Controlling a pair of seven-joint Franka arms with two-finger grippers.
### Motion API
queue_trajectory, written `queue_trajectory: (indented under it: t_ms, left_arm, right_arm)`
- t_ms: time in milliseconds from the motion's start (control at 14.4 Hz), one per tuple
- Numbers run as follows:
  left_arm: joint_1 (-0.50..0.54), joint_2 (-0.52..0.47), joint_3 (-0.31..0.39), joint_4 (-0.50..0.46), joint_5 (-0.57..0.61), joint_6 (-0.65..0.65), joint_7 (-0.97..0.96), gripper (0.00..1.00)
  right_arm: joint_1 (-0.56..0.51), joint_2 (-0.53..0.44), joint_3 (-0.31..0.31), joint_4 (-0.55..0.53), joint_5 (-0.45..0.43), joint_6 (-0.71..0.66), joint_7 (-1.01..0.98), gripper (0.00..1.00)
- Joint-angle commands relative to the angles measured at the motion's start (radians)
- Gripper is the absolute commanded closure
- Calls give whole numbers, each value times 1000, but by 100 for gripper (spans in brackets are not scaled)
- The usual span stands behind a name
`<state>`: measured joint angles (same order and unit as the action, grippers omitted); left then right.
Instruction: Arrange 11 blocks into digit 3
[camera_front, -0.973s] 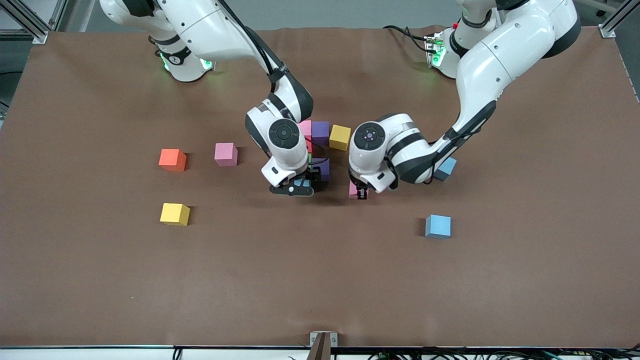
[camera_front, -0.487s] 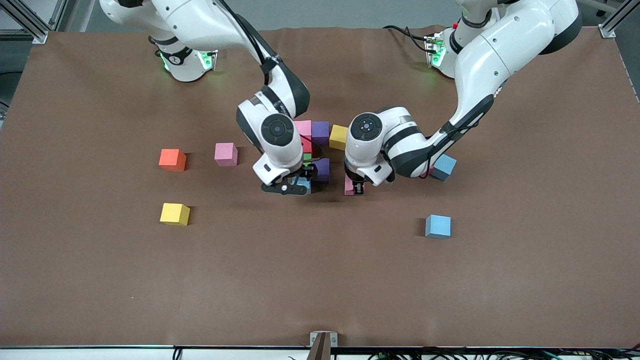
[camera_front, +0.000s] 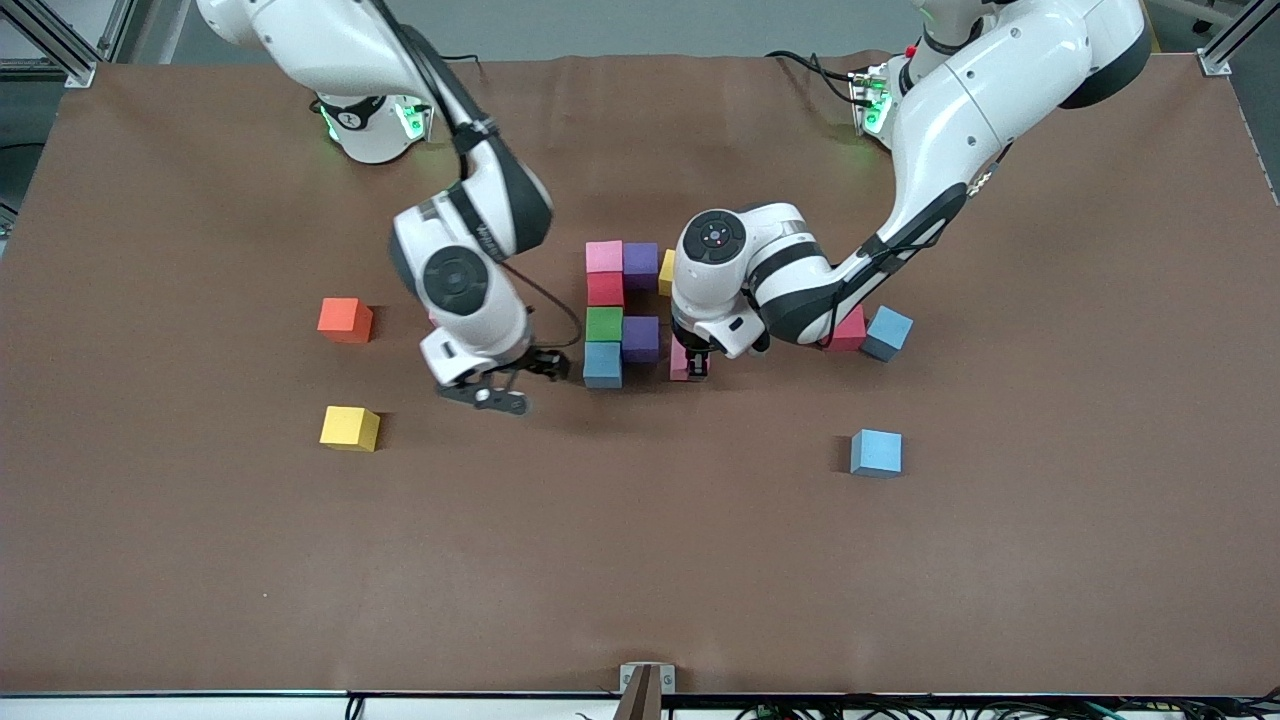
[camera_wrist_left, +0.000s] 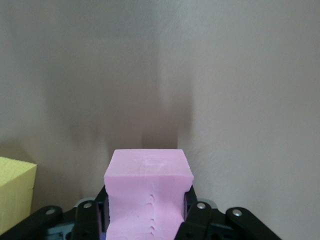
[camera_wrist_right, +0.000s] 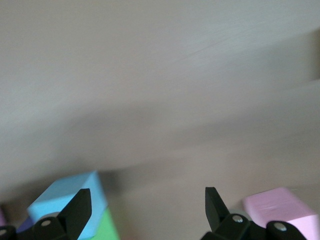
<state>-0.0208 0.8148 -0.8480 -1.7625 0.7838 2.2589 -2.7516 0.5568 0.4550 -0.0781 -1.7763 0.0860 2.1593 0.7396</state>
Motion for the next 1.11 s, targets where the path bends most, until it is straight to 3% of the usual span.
queue_trajectory:
  t_ms: [0, 487, 1043]
  left_arm:
    - [-21, 1, 3, -8, 9, 11, -125, 66]
    - [-44, 17, 4, -14, 5, 11, -148, 65]
    - [-59, 23, 18, -15, 6, 11, -174, 61]
  right_arm:
    - [-122, -55, 18, -90, -47, 20, -64, 0]
    - [-359, -47, 21, -178, -81, 166, -402, 0]
    - [-420, 4, 21, -183, -81, 246, -457, 0]
